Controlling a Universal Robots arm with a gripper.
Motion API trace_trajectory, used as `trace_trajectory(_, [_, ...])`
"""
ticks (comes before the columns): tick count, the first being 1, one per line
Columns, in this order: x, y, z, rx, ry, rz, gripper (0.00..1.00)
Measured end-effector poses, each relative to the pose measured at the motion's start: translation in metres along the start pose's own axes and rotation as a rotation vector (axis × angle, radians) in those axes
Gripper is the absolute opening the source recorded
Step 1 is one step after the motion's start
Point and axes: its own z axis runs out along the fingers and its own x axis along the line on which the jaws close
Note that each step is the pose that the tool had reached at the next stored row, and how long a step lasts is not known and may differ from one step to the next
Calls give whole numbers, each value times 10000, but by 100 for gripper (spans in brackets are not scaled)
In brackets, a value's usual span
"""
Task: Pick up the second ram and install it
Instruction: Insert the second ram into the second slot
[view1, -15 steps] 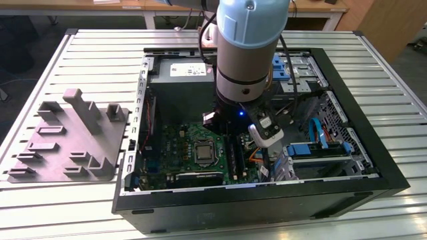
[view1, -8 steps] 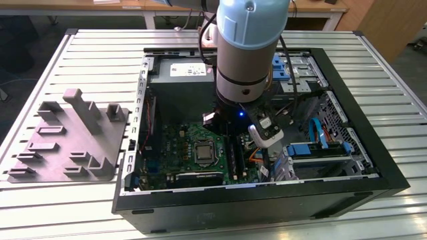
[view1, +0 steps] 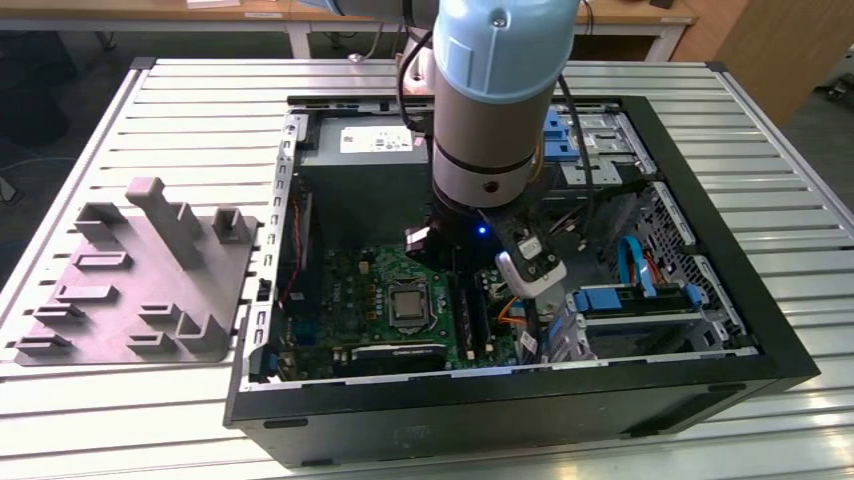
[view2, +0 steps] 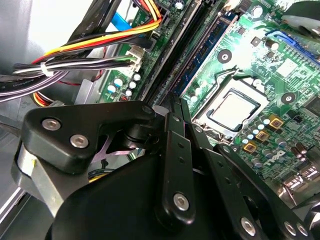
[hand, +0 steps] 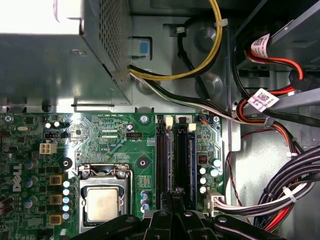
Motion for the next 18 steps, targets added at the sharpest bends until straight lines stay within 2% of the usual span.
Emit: trace_trajectory(18, [3, -1, 19, -1, -1, 0, 11])
